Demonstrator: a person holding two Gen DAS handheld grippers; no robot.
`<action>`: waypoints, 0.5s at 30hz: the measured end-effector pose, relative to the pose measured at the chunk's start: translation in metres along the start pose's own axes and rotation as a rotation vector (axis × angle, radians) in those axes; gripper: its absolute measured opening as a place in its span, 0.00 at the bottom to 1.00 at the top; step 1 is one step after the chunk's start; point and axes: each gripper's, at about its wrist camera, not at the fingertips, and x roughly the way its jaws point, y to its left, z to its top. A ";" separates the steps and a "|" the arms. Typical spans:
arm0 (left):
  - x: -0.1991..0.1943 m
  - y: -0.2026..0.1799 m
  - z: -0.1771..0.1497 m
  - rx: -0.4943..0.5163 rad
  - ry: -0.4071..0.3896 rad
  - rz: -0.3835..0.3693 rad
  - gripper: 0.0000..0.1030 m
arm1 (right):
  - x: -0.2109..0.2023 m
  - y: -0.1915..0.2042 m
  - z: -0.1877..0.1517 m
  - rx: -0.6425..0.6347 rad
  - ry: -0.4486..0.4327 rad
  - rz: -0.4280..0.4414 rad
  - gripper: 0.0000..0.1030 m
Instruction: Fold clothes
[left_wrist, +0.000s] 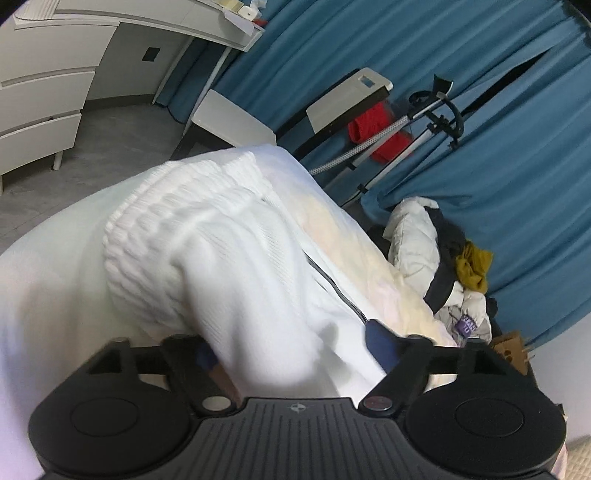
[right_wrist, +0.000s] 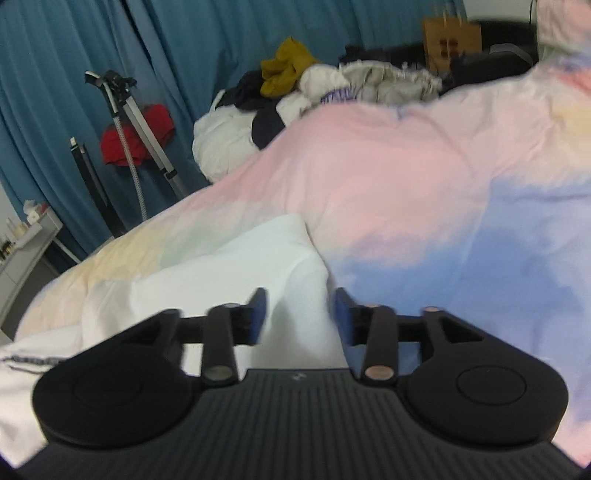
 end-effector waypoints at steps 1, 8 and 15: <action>-0.006 -0.003 -0.004 0.002 0.006 0.003 0.81 | -0.010 0.004 -0.003 -0.006 -0.015 0.003 0.70; -0.027 0.000 -0.017 -0.085 0.015 0.021 0.81 | -0.069 0.057 -0.038 -0.177 -0.010 0.151 0.70; -0.012 0.020 -0.014 -0.108 0.031 0.139 0.81 | -0.084 0.106 -0.084 -0.374 0.097 0.360 0.70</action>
